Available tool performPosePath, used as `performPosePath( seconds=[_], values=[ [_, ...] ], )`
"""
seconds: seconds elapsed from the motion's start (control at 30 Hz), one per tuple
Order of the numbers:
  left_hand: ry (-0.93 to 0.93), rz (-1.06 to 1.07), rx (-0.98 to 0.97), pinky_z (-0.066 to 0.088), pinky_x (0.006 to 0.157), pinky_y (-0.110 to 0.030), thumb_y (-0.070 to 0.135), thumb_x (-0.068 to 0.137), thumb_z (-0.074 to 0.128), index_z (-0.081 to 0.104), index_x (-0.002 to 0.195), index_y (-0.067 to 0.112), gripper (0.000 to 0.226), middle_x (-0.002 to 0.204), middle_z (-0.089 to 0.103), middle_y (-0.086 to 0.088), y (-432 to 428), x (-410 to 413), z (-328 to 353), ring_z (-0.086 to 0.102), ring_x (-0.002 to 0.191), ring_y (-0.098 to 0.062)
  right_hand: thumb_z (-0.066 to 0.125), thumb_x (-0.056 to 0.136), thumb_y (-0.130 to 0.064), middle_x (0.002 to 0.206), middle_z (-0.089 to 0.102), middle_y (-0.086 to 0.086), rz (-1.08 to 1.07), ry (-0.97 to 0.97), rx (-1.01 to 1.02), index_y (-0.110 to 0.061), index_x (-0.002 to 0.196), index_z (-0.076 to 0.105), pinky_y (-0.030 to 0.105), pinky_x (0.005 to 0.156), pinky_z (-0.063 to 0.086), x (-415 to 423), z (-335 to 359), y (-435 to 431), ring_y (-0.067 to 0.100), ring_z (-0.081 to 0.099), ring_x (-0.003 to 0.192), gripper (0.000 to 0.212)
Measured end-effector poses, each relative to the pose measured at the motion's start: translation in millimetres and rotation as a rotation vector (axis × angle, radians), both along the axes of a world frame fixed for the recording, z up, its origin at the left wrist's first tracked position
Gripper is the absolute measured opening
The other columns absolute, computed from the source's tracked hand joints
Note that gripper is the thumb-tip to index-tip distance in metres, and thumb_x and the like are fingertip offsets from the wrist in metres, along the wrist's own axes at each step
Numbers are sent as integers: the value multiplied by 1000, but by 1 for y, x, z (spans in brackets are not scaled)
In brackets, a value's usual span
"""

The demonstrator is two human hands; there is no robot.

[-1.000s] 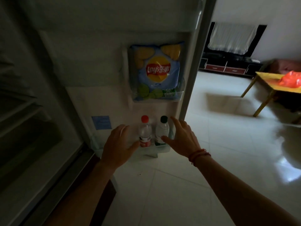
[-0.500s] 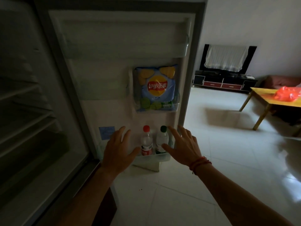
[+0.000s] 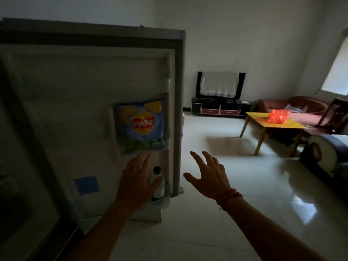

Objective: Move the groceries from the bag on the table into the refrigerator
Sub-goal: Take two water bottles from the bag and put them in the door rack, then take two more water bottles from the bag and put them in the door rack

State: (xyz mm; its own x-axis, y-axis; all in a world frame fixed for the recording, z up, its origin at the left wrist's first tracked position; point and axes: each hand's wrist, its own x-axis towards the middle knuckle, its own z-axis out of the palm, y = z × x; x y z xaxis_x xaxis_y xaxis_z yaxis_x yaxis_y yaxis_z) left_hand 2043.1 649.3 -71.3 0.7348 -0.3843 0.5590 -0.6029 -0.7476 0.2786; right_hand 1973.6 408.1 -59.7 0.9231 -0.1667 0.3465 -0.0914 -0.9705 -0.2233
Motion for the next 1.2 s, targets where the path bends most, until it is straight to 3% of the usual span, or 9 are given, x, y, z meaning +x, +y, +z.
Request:
performPosePath(
  seconds=[0.1, 0.2, 0.27, 0.37, 0.63, 0.77, 0.9, 1.2],
  values=[
    [-12, -72, -11, 46, 98, -43, 73, 84, 35, 43, 142, 13, 83, 143, 48, -11, -15, 2, 3, 47, 129, -30, 25, 76, -81, 157, 30, 13, -88, -15, -19, -33, 153, 23, 45, 105, 38, -17, 6, -8, 31, 38, 137, 90],
    [12, -150, -7, 45, 102, -47, 77, 84, 34, 35, 147, 21, 85, 150, 40, -7, -32, 5, 1, 40, 135, -26, 40, 83, -76, 157, 30, 13, -199, -16, -34, -33, 153, 24, 43, 105, 37, -42, 10, -14, 31, 38, 136, 84],
    [34, -207, -9, 43, 104, -50, 77, 84, 33, 33, 149, 21, 86, 153, 36, -8, -47, 4, 1, 37, 138, -28, 32, 80, -78, 156, 31, 13, -277, -18, -50, -34, 153, 24, 44, 104, 37, -61, 12, -18, 30, 38, 136, 86],
    [14, -297, -16, 47, 99, -51, 77, 84, 34, 36, 146, 20, 84, 149, 41, -10, -72, -6, 4, 43, 132, -30, 24, 75, -79, 155, 33, 13, -387, -22, -59, -35, 152, 25, 45, 102, 37, -93, 15, -25, 30, 38, 135, 89],
    [-75, -554, 22, 49, 93, -47, 72, 83, 40, 45, 139, 14, 81, 143, 47, -13, -150, -60, 13, 48, 129, -33, 29, 76, -78, 154, 36, 10, -639, -48, -70, -36, 151, 26, 46, 102, 41, -189, 22, -56, 28, 40, 135, 86],
    [-118, -639, 32, 53, 89, -48, 70, 84, 43, 45, 139, 11, 80, 142, 46, -15, -181, -84, 20, 48, 127, -33, 32, 79, -79, 149, 42, 10, -705, -84, -50, -36, 148, 27, 51, 100, 44, -232, 20, -80, 30, 43, 133, 82],
    [-150, -665, 24, 53, 88, -49, 68, 85, 43, 46, 137, 10, 78, 140, 47, -16, -206, -103, 22, 48, 126, -35, 22, 78, -81, 153, 35, 14, -794, -39, -94, -36, 151, 26, 49, 104, 40, -258, 21, -99, 31, 37, 137, 85],
    [-180, -668, 18, 52, 88, -50, 68, 86, 40, 48, 135, 9, 77, 138, 48, -17, -271, -130, 25, 48, 126, -35, 20, 78, -79, 152, 36, 17, -801, -73, -75, -33, 152, 28, 51, 104, 39, -280, 17, -156, 33, 37, 137, 87]
  ],
)
